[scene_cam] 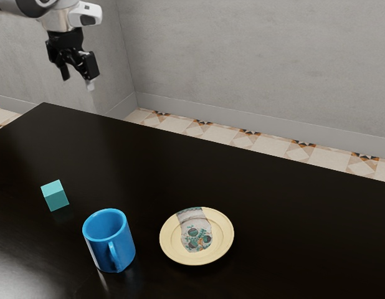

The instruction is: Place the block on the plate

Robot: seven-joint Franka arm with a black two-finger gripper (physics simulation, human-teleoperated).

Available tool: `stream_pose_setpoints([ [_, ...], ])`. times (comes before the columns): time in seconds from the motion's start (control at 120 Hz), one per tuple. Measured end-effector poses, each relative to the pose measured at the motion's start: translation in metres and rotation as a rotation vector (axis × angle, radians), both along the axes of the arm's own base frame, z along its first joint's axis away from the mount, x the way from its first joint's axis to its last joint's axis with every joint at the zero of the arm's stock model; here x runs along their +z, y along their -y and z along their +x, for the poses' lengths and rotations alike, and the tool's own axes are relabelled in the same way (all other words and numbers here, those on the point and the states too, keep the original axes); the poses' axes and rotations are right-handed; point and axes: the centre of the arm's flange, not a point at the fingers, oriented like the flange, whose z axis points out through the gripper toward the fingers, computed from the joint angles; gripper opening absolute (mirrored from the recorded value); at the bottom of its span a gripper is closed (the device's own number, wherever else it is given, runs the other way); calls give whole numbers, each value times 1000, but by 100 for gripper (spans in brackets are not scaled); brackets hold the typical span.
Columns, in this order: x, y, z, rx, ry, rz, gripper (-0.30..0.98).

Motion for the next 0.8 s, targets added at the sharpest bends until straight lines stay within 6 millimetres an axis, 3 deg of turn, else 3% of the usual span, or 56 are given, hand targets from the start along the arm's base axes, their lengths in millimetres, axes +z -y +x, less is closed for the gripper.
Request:
stream_pose_setpoints([
  [0.108,-9,8,3,-7,-20,-9,69],
  [0.242,-76,6,7,-24,-93,-16,69],
  [0.367,-136,-29,2,1,-114,-39,69],
  [0.608,-195,-105,-21,36,-87,-61,69],
  [0.7,-222,-121,-35,19,-104,-68,69],
  [0.8,-246,-123,-46,-27,-120,-72,69],
])
